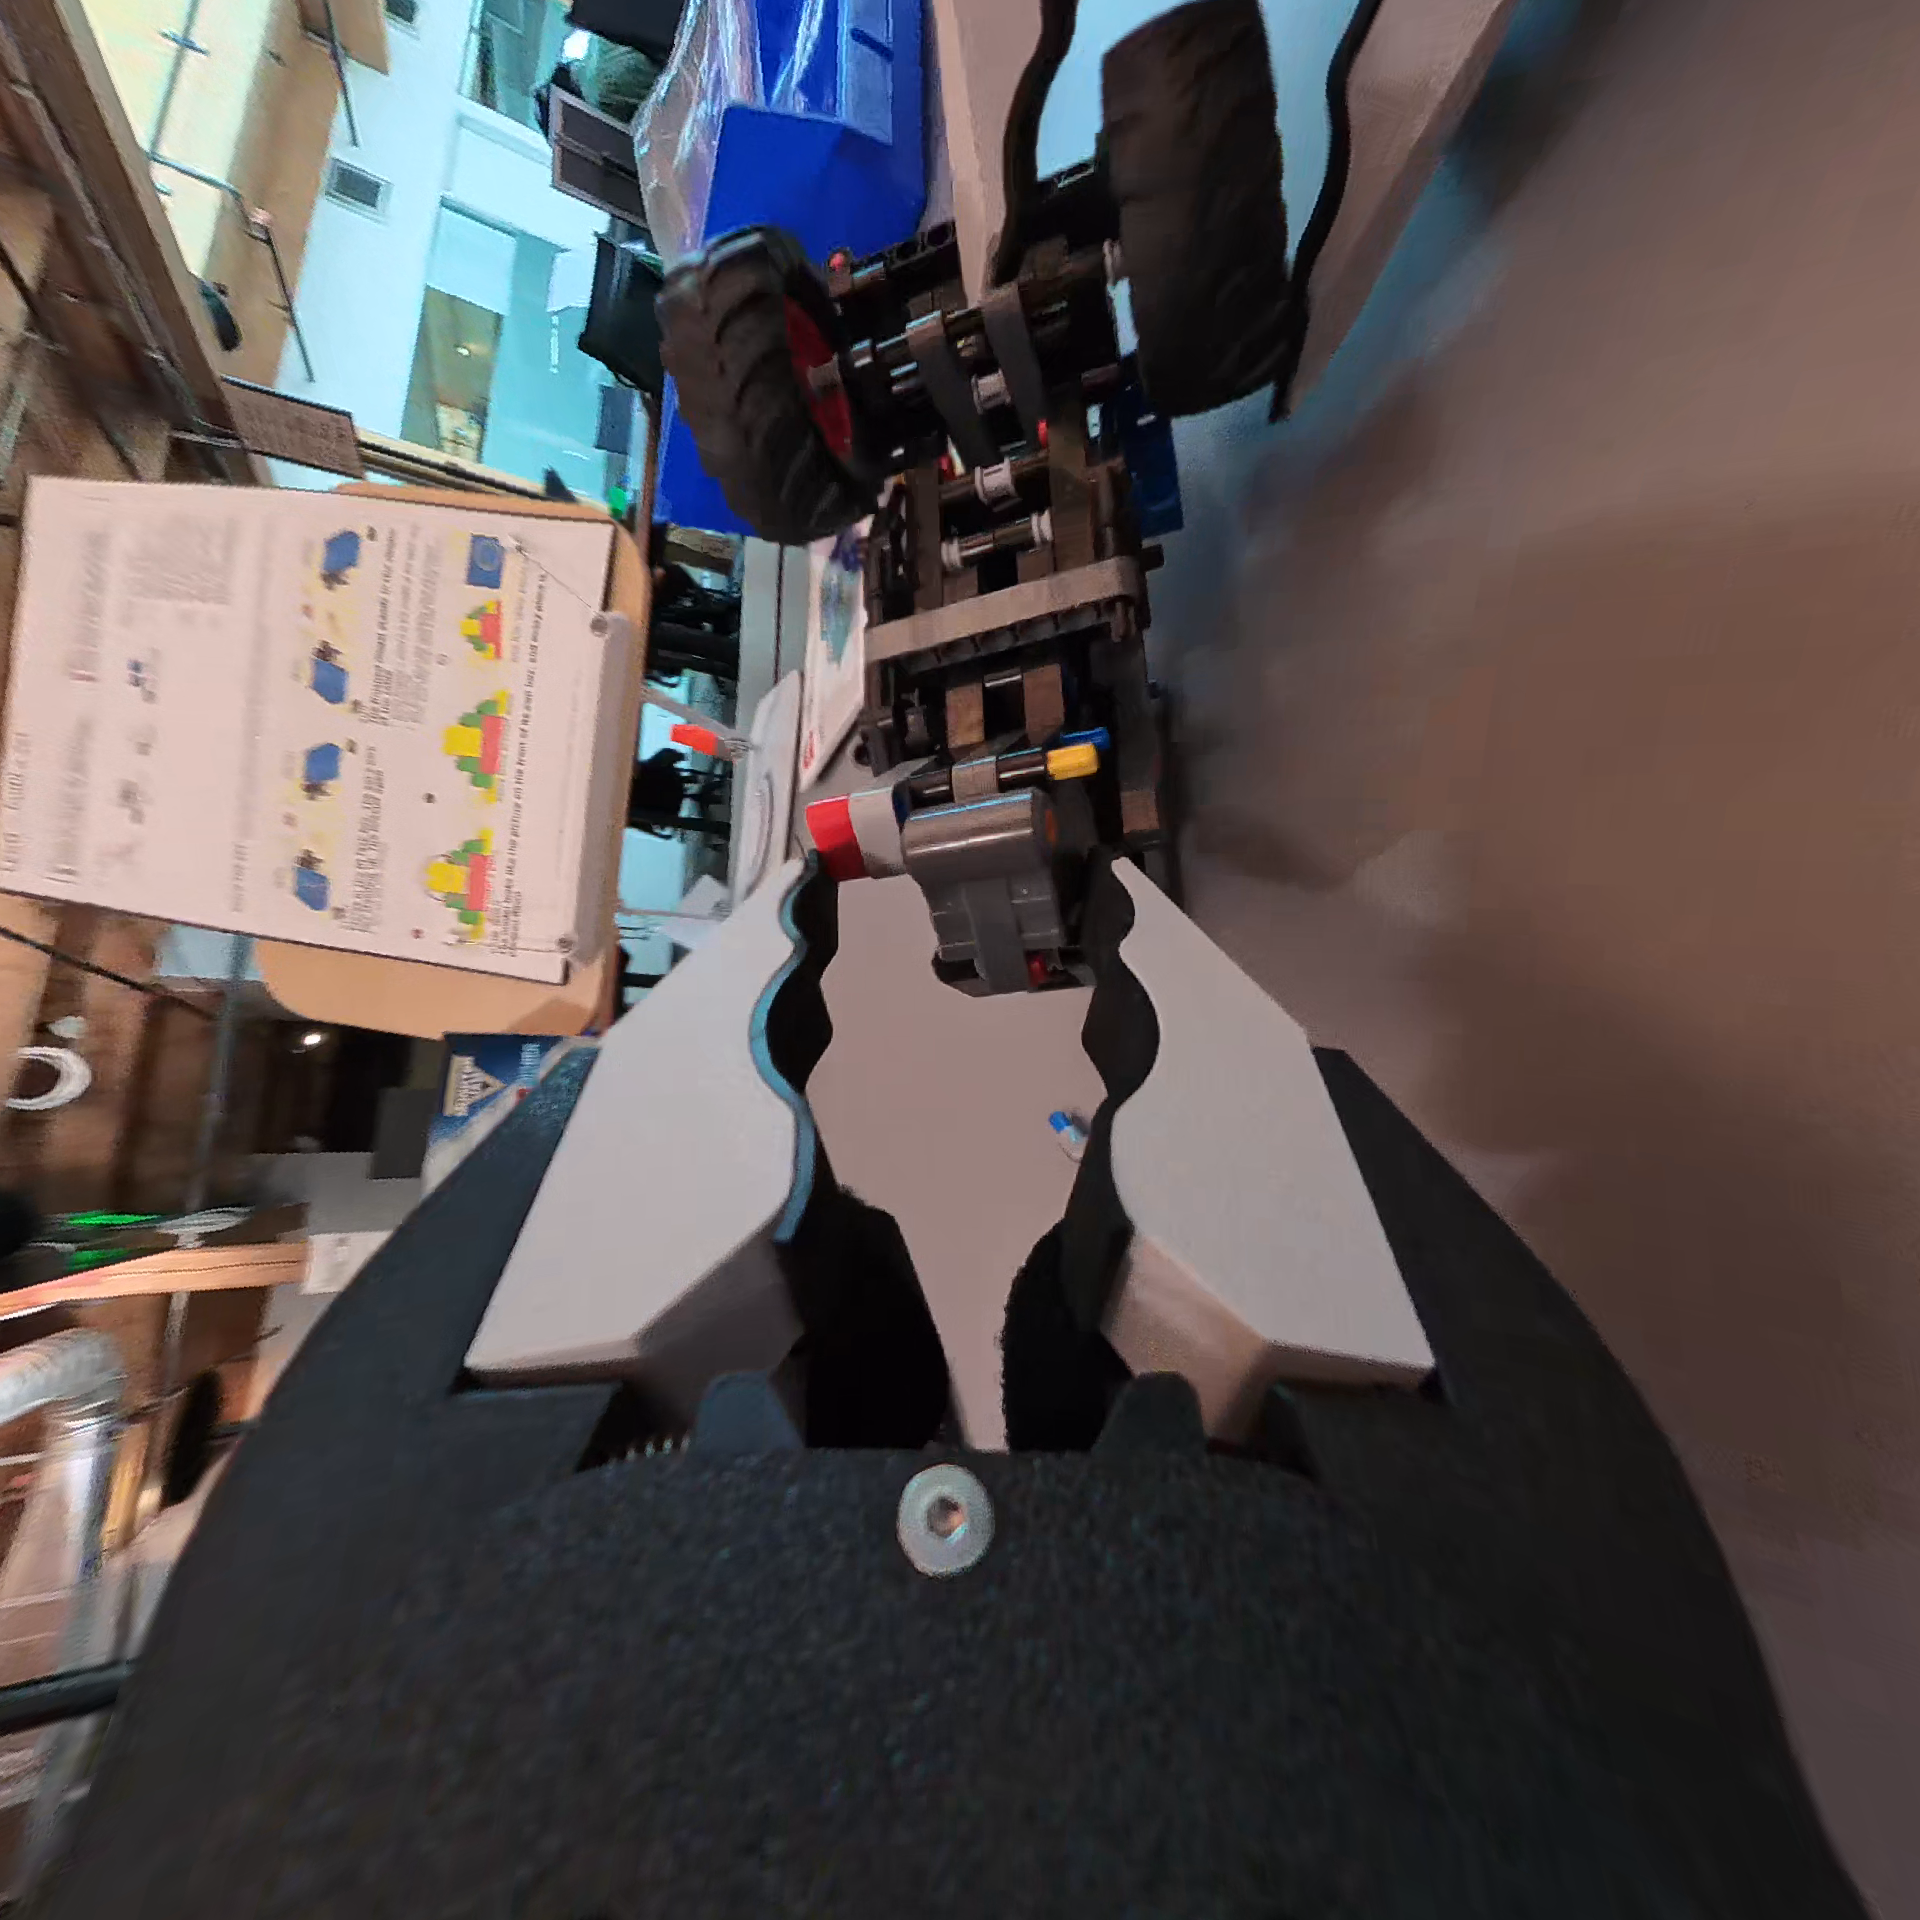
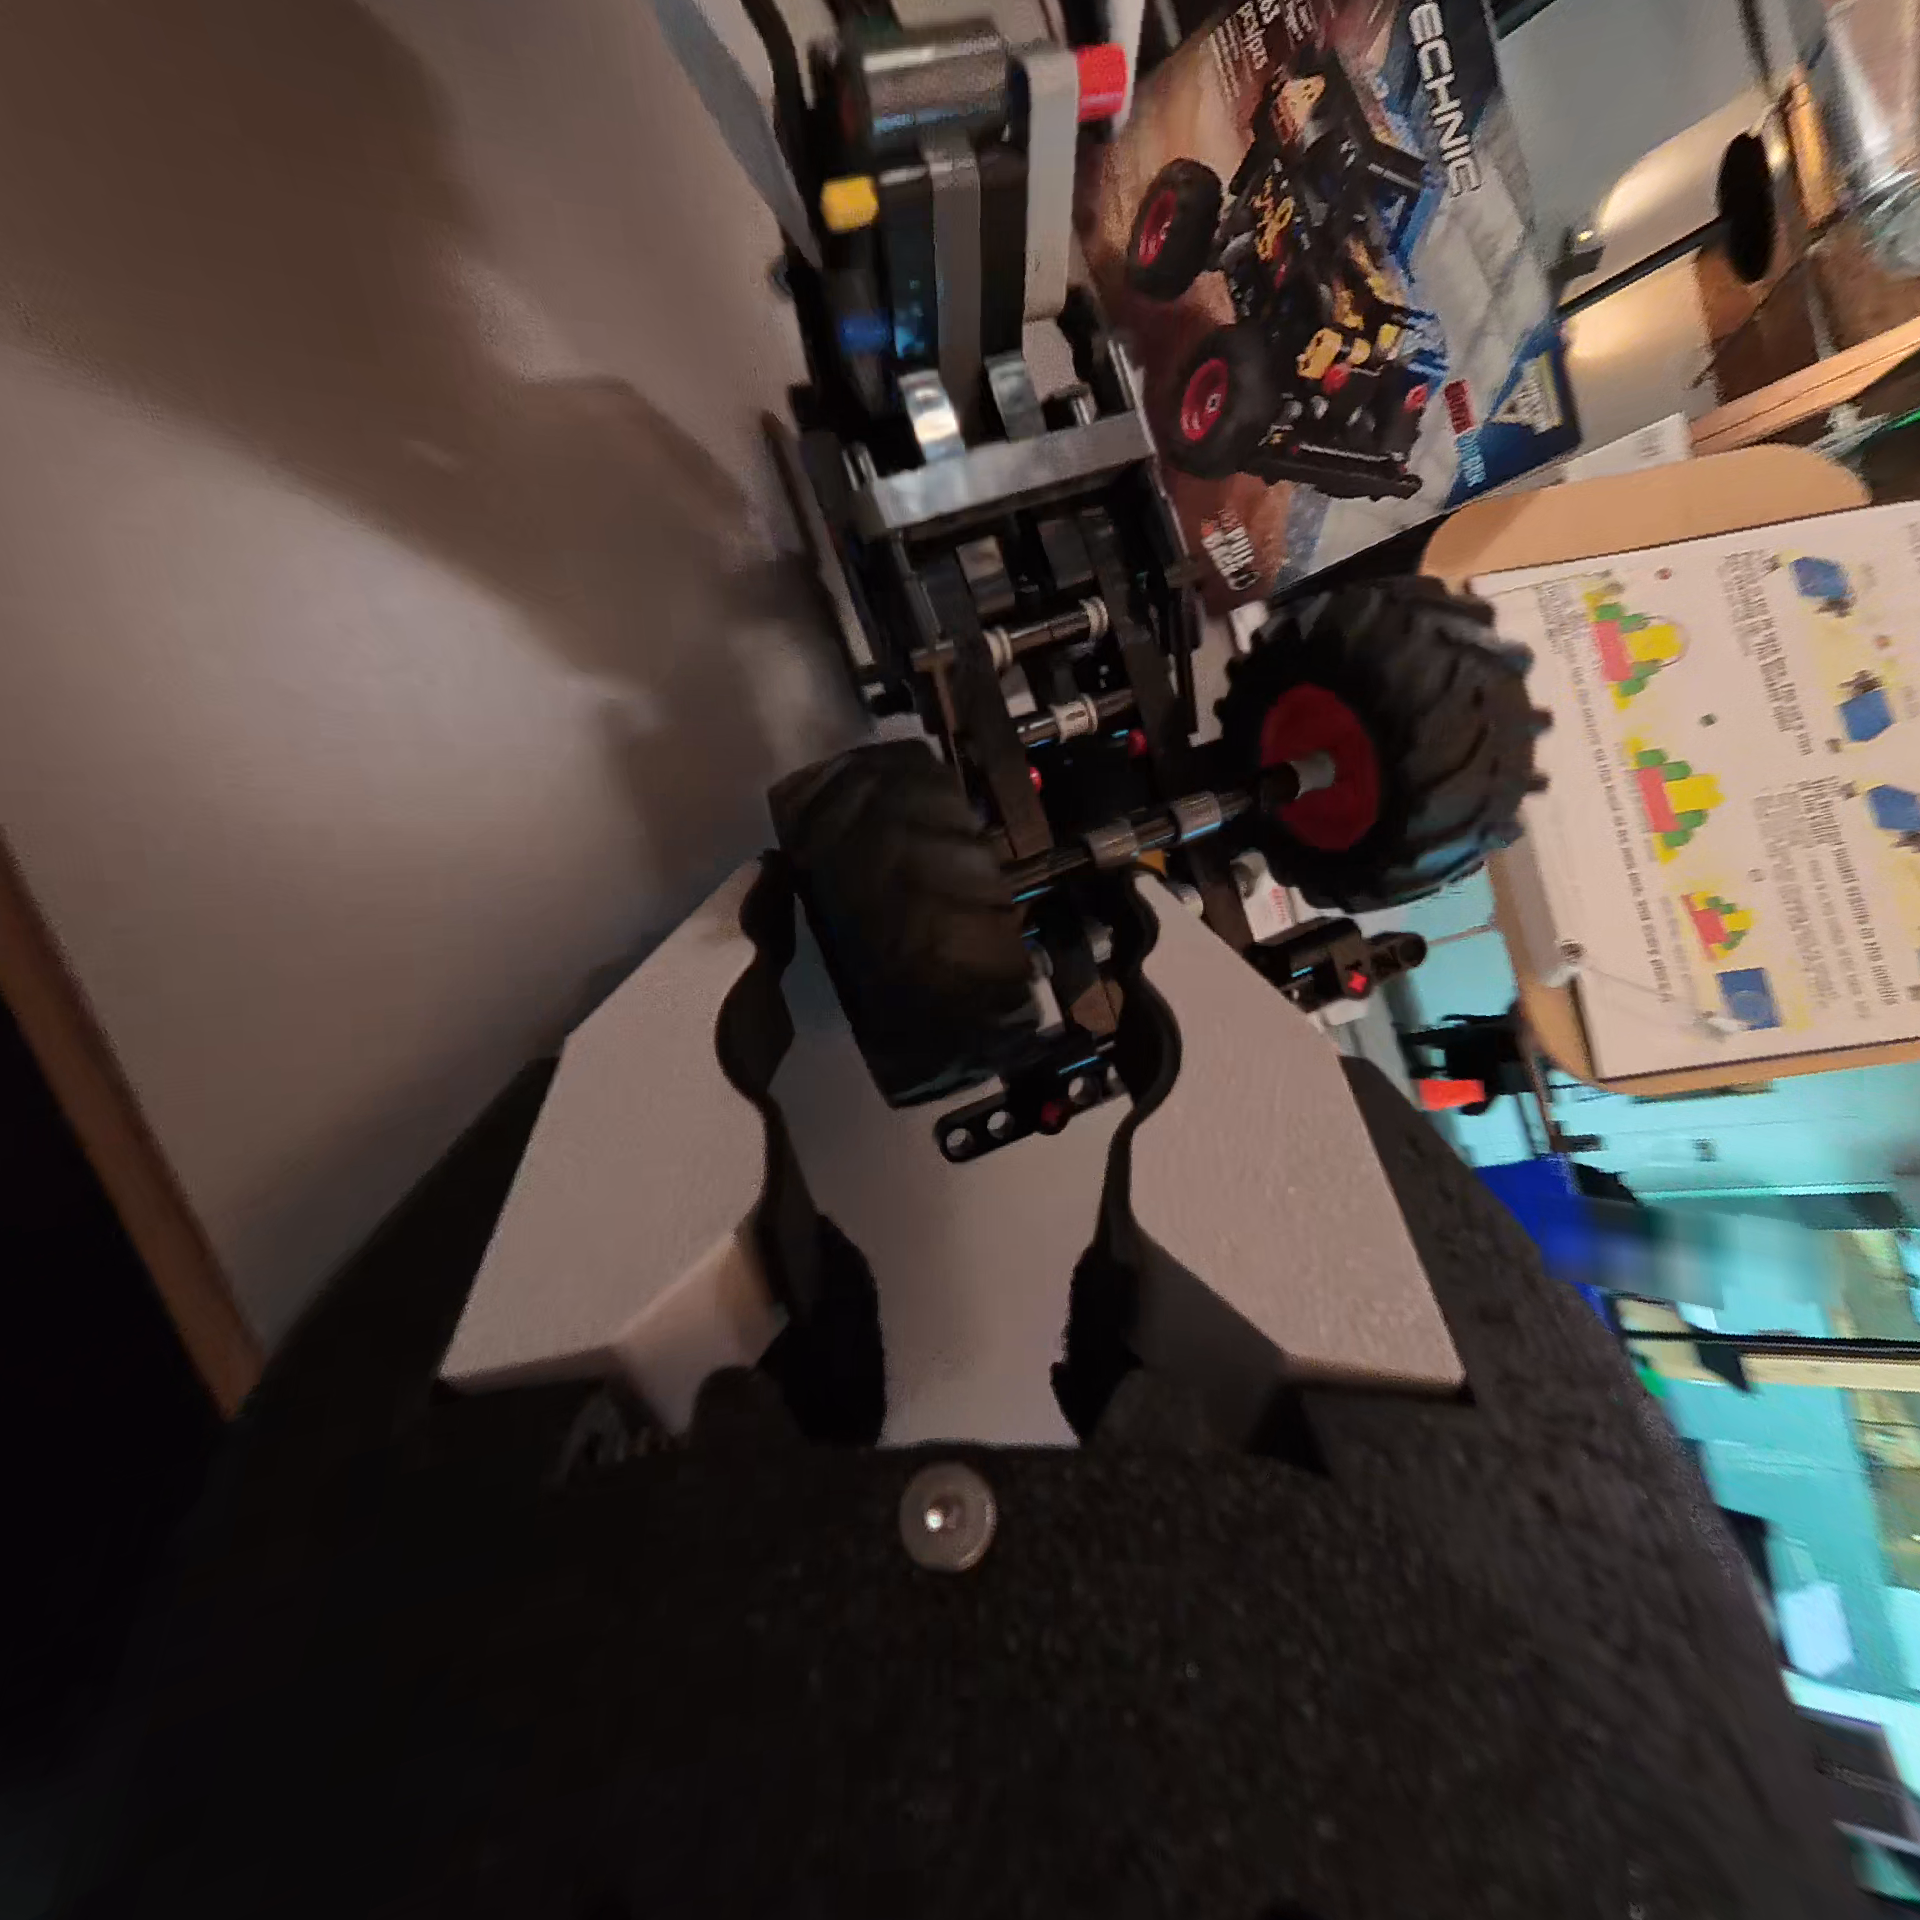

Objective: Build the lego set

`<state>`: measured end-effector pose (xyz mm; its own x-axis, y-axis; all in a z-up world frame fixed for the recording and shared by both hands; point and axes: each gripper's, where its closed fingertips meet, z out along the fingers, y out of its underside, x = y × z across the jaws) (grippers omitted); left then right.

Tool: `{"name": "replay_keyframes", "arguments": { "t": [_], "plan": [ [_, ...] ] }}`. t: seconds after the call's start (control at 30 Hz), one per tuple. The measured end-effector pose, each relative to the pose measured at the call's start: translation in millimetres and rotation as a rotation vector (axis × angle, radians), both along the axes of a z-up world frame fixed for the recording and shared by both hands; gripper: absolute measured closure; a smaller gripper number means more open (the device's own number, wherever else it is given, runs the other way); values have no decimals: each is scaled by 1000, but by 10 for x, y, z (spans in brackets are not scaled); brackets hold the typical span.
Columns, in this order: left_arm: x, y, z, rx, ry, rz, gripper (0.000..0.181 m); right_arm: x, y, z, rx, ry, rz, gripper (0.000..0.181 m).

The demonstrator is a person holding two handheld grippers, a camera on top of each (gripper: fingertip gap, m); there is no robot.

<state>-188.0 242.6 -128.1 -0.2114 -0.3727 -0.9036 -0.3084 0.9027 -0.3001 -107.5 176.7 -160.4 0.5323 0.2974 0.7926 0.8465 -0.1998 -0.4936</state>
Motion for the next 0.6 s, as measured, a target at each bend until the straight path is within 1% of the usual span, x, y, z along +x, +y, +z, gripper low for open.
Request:
{"name": "replay_keyframes", "arguments": {
  "t": [0.07, 0.13, 0.2, 0.27, 0.37, 0.4, 0.47, 0.57, 0.6],
  "plan": [
    [14, -24, -17, 76, -28, 5, 136, -66, -113, -52, -86, 90, 13, 118],
    [15, -77, -47, 133, -61, -8, 137, -139, -218, -14, -117, 190, 24, 115],
    [13, -105, -82, 168, -85, -10, 137, -175, -292, 42, -132, 245, 19, 117],
    [12, -114, -116, 227, -99, -23, 136, -192, -301, 46, -145, 292, 13, 115],
    [15, -73, -152, 271, -124, -19, 134, -154, -216, 36, -121, 343, 3, 118],
    [12, -55, -162, 267, -125, -14, 134, -149, -172, 46, -104, 353, 2, 119],
    [-13, -26, -184, 214, -107, -8, 127, -146, -101, 40, -82, 354, -7, 122],
    [-180, -33, -284, 27, -3, -46, 128, -150, -96, 32, -80, 311, 8, 122],
    [-261, -34, -309, -61, 36, -65, 126, -149, -102, 32, -88, 307, 14, 122]
  ]
}}
